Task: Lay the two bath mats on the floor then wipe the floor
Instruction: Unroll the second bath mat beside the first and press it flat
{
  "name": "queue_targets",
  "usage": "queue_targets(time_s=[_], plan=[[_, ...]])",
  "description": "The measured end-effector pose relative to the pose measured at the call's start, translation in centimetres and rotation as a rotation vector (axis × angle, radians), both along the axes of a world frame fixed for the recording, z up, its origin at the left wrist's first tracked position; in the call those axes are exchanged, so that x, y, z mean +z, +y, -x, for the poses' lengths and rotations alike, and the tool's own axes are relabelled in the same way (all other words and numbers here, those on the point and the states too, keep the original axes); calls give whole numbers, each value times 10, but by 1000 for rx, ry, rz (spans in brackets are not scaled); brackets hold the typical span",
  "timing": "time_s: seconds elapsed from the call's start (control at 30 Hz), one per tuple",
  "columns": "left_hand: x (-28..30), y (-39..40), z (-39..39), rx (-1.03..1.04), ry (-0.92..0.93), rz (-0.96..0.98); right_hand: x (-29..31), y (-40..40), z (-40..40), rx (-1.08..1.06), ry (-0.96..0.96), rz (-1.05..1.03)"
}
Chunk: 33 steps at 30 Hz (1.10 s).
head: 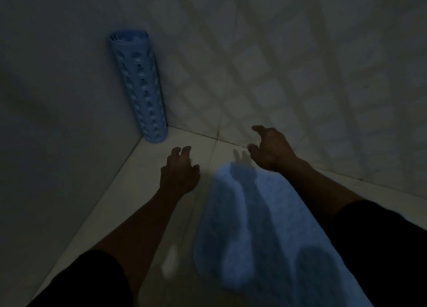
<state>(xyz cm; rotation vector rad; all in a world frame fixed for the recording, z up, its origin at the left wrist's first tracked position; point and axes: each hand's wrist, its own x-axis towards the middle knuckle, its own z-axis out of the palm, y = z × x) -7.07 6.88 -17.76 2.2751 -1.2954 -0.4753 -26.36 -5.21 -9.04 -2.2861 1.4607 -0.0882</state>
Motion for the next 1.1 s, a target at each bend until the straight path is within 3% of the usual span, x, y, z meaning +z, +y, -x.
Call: queue_targets(time_s=[0.17,0.3,0.6,0.73,0.87,1.1], plan=[[33,0,-44,157,110,105,38,-21,-64,118,6,-5],[53,-3,-82,211,91,180,56,-36,-128,180,-50,-26],[63,-46,-169,377,50,276,26,-71,-255,290,-227,-156],[68,-77,-190,335,95,368,0,-89,-286,293,-379,-187],[52,-106,-215,162,123,448,-21,-97,-309,326,-499,-213],[38,-113,-212,220,236,494,-33,-100,-303,333,-593,-256]])
